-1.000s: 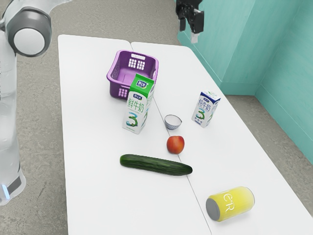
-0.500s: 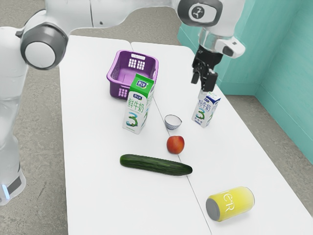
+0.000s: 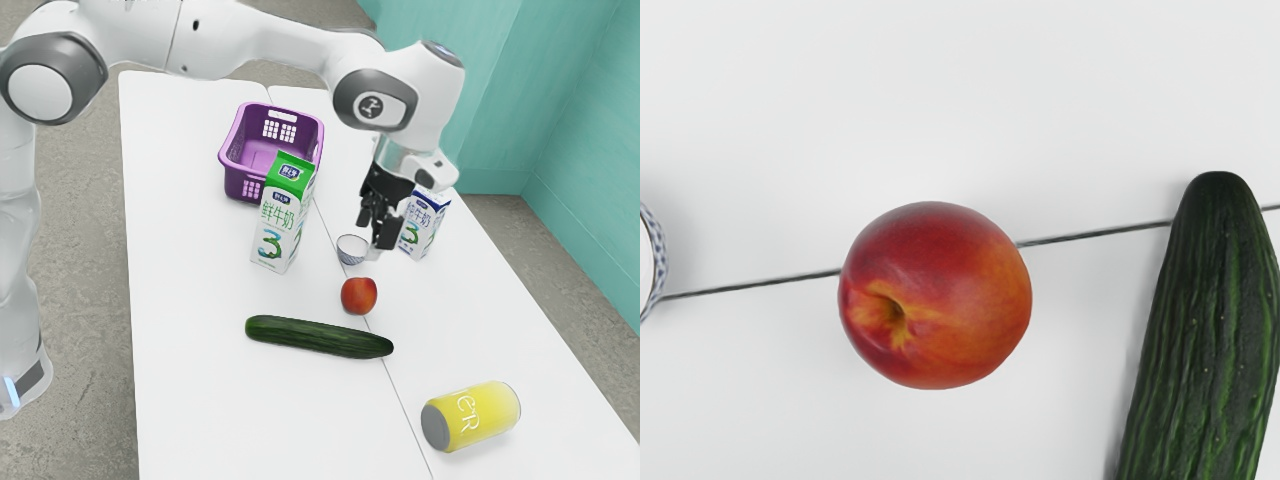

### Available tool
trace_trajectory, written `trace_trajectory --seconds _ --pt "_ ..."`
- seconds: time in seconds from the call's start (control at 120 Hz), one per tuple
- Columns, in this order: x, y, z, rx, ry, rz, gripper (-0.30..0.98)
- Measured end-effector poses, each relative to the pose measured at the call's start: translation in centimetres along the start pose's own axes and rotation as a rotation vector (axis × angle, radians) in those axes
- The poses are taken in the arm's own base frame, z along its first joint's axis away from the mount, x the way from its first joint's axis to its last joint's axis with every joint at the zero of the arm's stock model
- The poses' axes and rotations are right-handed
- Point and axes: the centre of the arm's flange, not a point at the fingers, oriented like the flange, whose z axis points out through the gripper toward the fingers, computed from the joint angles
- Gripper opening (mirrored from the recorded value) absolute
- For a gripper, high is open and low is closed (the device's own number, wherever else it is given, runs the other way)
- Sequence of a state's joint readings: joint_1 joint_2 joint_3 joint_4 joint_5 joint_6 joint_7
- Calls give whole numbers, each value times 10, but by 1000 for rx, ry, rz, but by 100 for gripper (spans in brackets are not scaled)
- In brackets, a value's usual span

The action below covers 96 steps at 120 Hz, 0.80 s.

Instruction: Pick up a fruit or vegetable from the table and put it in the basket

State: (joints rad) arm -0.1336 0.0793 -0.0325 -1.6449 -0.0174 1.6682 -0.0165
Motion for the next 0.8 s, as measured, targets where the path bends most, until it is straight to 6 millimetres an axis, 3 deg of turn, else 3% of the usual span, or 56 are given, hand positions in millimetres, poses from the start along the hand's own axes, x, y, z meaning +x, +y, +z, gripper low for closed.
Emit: trace_trajectory --seconds 0.35,0.592,0.8 --pt "8 2 29 -5 9 16 69" --pt "10 -8 43 -2 -5 5 69" --pt "13 -1 59 -7 -12 18 69"
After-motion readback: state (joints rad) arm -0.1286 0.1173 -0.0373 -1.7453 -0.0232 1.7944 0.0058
